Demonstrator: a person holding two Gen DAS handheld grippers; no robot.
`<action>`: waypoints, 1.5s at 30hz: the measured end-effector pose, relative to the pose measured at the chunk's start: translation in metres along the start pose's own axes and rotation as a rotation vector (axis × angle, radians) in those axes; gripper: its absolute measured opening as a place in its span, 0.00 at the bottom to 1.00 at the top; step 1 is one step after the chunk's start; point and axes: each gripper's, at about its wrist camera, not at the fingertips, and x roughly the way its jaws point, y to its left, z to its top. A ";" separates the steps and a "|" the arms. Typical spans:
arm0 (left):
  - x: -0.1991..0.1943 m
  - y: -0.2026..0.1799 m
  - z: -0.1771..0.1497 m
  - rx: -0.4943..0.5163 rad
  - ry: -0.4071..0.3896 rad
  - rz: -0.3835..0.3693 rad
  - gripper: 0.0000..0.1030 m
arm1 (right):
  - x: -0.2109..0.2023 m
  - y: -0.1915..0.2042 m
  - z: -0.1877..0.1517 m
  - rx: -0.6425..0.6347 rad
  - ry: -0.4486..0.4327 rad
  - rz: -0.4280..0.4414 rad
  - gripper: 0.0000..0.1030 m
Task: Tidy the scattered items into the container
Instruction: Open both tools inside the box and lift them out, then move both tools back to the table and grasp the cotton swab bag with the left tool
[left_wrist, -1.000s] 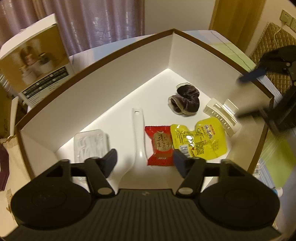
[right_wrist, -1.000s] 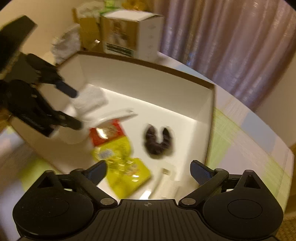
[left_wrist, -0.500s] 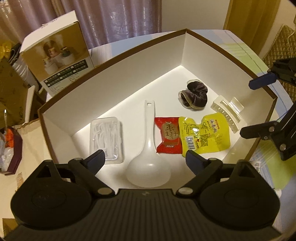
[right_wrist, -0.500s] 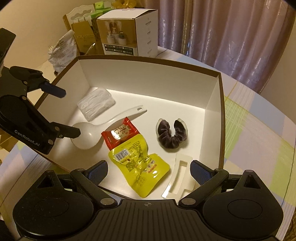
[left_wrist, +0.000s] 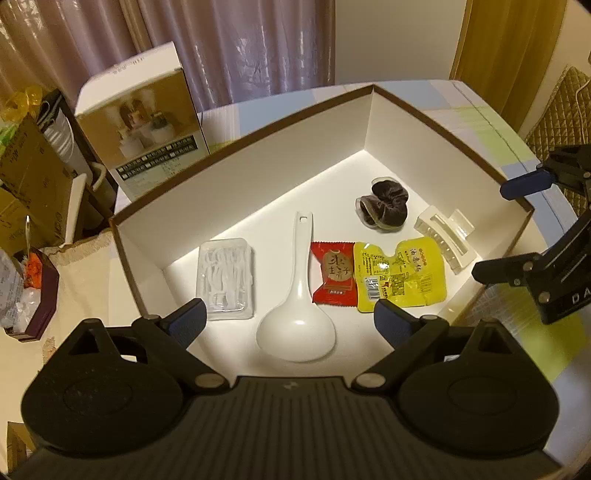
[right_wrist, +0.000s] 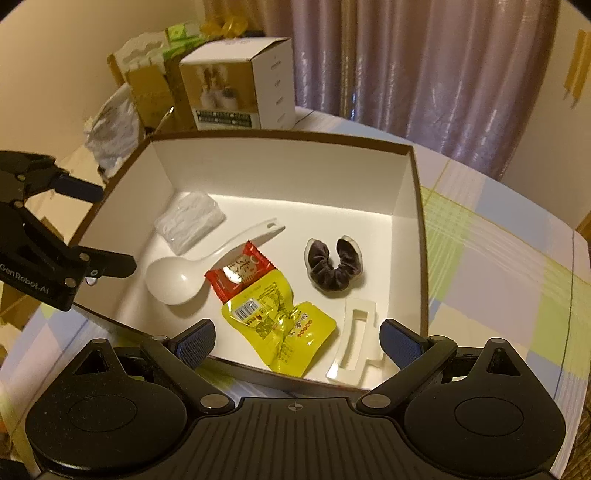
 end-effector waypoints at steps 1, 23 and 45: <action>-0.003 -0.001 -0.001 0.000 -0.004 0.004 0.93 | -0.004 0.000 -0.001 0.005 -0.008 -0.002 0.97; -0.074 -0.022 -0.064 -0.058 -0.113 0.004 0.96 | -0.088 0.003 -0.080 0.115 -0.131 -0.016 0.97; -0.035 -0.120 -0.166 -0.019 0.028 -0.179 0.95 | -0.066 0.013 -0.250 0.264 0.087 -0.074 0.97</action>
